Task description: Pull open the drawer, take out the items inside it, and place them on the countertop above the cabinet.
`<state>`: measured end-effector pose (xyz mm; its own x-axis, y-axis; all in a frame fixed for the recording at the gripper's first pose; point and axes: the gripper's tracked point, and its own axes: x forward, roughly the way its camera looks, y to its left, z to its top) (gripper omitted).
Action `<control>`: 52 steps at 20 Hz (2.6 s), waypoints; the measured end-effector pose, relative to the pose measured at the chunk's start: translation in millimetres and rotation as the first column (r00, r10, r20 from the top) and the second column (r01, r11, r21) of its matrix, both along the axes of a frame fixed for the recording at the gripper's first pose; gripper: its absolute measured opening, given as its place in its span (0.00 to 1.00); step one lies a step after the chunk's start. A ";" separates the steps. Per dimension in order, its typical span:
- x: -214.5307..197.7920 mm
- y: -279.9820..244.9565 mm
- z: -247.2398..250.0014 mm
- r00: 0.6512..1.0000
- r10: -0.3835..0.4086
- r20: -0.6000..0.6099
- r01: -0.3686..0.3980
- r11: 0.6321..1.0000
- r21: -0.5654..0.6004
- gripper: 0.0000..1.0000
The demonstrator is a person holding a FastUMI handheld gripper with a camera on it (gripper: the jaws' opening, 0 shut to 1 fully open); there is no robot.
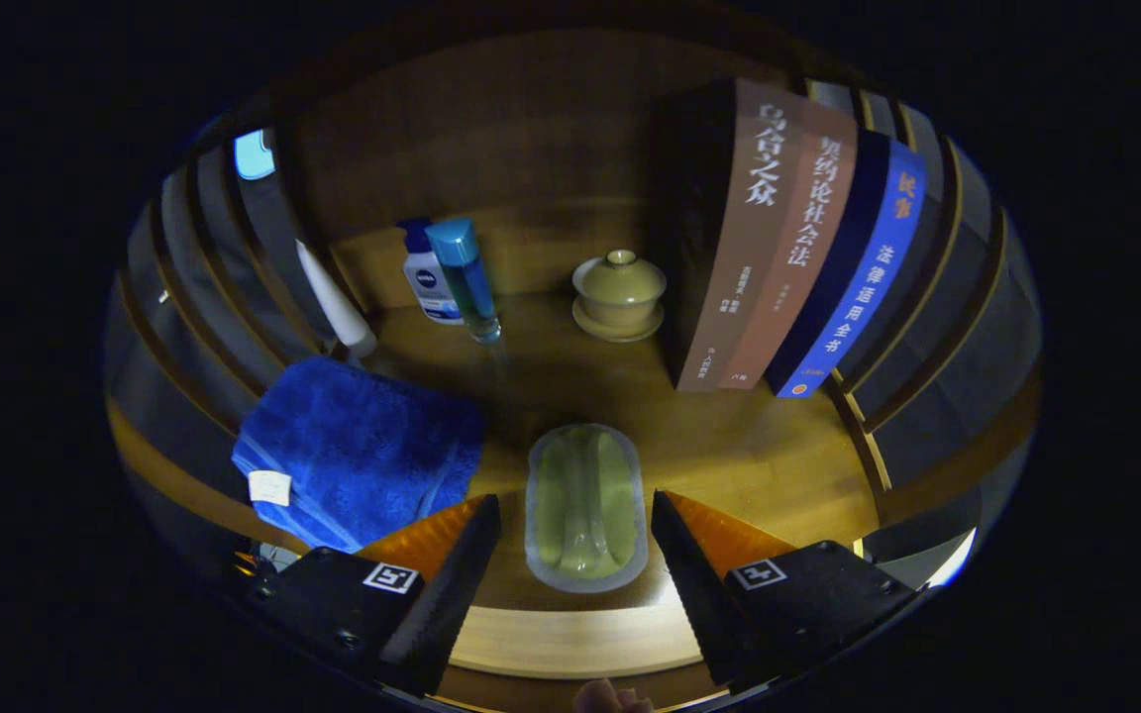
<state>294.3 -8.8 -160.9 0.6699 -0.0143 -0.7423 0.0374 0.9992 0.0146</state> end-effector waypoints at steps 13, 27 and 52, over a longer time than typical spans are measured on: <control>-151.7 26.3 113.0 0.822 0.060 0.567 -0.126 0.989 0.079 0.99; -278.6 35.3 45.3 0.719 -0.022 0.695 -0.033 0.997 0.066 0.99; -247.7 4.6 -121.8 0.808 0.037 0.589 -0.022 0.999 -0.032 0.98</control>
<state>46.6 -4.2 -282.7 0.9788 0.0011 -0.2049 -0.0007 1.0000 0.0022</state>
